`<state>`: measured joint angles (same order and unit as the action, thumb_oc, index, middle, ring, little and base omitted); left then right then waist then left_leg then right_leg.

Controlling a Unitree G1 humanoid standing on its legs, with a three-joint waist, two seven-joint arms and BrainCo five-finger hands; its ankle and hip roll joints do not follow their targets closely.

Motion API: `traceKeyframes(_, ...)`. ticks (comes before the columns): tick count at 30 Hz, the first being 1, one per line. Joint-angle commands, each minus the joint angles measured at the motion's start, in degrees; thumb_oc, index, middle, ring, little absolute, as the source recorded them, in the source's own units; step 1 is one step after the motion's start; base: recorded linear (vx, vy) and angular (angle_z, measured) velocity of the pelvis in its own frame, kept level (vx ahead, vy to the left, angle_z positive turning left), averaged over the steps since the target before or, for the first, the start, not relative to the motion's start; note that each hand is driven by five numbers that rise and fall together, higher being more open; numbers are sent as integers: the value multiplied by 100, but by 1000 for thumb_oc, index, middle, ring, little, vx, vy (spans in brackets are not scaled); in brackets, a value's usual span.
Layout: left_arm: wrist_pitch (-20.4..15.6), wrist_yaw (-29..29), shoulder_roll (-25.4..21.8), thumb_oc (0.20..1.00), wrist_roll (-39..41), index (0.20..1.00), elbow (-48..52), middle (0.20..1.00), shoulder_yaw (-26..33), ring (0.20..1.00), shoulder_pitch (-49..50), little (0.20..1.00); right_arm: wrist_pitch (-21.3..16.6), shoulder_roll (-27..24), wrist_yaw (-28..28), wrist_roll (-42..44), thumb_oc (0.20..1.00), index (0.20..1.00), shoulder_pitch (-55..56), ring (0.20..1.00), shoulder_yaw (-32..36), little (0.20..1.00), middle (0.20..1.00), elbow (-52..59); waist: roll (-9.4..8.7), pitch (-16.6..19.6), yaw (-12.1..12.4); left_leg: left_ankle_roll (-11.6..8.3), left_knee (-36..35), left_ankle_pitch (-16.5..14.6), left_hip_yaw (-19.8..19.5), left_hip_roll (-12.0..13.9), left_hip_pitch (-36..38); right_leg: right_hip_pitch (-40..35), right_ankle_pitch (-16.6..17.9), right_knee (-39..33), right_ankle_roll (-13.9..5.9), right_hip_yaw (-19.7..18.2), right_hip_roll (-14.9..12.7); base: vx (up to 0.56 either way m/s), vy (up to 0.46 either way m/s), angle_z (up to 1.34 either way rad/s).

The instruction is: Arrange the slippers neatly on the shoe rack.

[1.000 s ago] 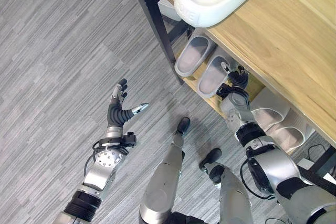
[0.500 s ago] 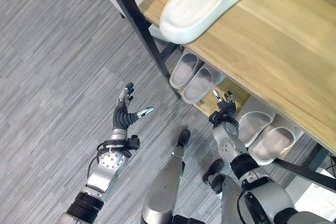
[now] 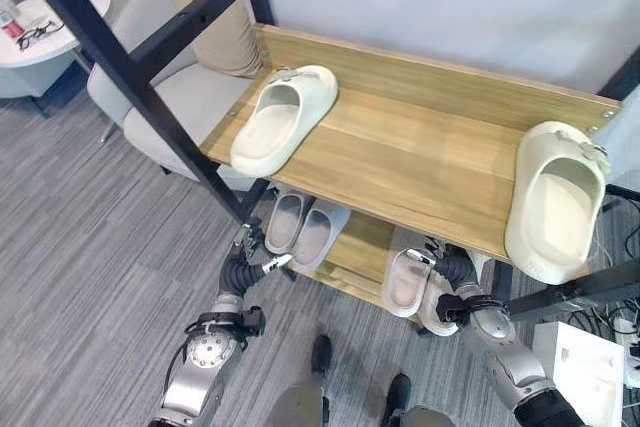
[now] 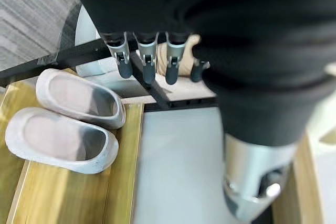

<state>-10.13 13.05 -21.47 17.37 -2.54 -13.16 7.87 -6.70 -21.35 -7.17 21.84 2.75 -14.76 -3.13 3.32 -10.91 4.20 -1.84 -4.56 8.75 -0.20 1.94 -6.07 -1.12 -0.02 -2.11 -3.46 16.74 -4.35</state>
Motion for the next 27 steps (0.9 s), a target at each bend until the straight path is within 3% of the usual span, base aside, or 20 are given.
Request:
traceKeyframes(1, -181, -262, -112, 1000, -176, 1000, -12, 1000, 105, 1000, -121, 1000, -358, -97, 241, -407, 1000, 1000, 104, 1000, 105, 1000, 1000, 317, -212, 56, -146, -217, -44, -652, 75, 124, 308, -162, -152, -168, -443, -47, -443, 30, 1, -28)
traceKeyframes(8, -81, -1091, -398, 1000, -164, 1000, 42, 1000, -128, 1000, 132, 1000, -295, -278, 729, -321, 1000, 1000, 1099, 1000, 495, 1000, 1000, 491, -148, 178, -469, -193, -44, -742, 279, 176, 460, -172, -113, -265, -442, -297, -378, 18, 5, -24)
traceKeyframes(14, 85, -2145, -1193, 1000, -597, 1000, 197, 1000, -713, 1000, -26, 1000, -80, -521, 1114, -348, 1000, 1000, 1440, 1000, 733, 1000, 1000, 131, -95, 265, -765, -205, -44, -806, 480, 220, 509, -70, -52, -266, -475, -540, -347, 20, -1, -18)
traceKeyframes(17, 52, -2409, -1455, 1000, -620, 1000, 500, 1000, -949, 1000, -222, 1000, -64, -610, 1220, -348, 1000, 1000, 1466, 1000, 747, 1000, 1000, 139, -79, 296, -844, -208, -44, -834, 541, 226, 527, -30, -22, -266, -494, -616, -347, 23, 8, -26)
traceKeyframes(22, 65, -2841, -1760, 1000, 79, 1000, 1310, 1000, -1308, 1000, -736, 1000, -36, -794, 1334, -392, 1000, 1000, 1415, 1000, 671, 1000, 1000, 37, -59, 355, -950, -216, -44, -868, 643, 239, 541, 54, 31, -273, -525, -728, -348, 16, -4, -12)
traceKeyframes(23, 149, -3048, -1800, 1000, 724, 1000, 1765, 1000, -1452, 1000, -1092, 1000, 10, -803, 1379, -402, 1000, 1000, 1355, 1000, 617, 1000, 1000, -49, -52, 379, -998, -217, -44, -877, 668, 240, 541, 70, 39, -284, -536, -756, -342, 10, -10, -17)
traceKeyframes(27, 213, -3199, -1688, 1000, 1543, 1000, 2359, 1000, -1473, 1000, -1681, 1000, 28, -706, 1354, -573, 1000, 1000, 1223, 1000, 533, 1000, 1000, -110, -58, 399, -1040, -217, -44, -890, 703, 242, 562, 73, 29, -289, -522, -809, -330, 10, -21, -9)
